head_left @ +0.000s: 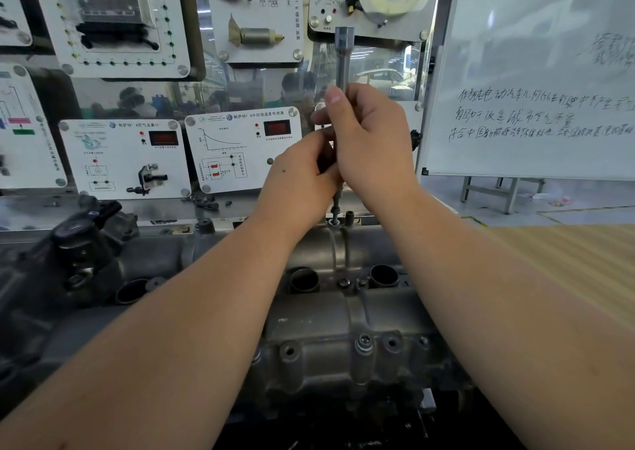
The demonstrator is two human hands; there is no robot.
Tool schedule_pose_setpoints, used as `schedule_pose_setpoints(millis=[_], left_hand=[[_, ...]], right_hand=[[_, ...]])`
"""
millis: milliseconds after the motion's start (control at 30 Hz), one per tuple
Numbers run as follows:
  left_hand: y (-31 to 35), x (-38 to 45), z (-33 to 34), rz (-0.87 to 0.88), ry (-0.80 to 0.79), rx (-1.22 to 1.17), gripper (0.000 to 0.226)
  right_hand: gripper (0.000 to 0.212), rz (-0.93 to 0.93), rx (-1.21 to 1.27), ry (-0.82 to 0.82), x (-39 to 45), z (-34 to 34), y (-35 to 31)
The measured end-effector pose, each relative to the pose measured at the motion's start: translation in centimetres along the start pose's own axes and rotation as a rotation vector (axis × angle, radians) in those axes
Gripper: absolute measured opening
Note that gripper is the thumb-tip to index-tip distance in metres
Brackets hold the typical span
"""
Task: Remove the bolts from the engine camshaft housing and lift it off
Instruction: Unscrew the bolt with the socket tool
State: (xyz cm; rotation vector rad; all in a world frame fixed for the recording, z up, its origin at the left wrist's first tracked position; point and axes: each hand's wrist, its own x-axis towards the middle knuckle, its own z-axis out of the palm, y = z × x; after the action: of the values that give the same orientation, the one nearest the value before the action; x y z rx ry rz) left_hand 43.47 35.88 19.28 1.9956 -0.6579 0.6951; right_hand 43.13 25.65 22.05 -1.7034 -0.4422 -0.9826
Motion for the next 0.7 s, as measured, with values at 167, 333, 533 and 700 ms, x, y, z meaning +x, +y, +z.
schedule_pose_setpoints(millis=[167, 333, 533, 700], left_hand=[[0.16, -0.31, 0.21, 0.004, -0.016, -0.043, 0.017], [0.22, -0.01, -0.18, 0.005, -0.006, 0.015, 0.023], [0.06, -0.09, 0.14, 0.024, -0.008, -0.005, 0.013], [0.31, -0.27, -0.05, 0.033, -0.022, -0.014, 0.030]], right_hand=[[0.031, 0.007, 0.016, -0.033, 0.08, 0.04, -0.08], [0.033, 0.056, 0.044, -0.033, -0.13, 0.24, 0.04], [0.029, 0.046, 0.031, 0.019, 0.16, 0.05, 0.08], [0.034, 0.082, 0.071, -0.021, 0.15, 0.27, -0.12]])
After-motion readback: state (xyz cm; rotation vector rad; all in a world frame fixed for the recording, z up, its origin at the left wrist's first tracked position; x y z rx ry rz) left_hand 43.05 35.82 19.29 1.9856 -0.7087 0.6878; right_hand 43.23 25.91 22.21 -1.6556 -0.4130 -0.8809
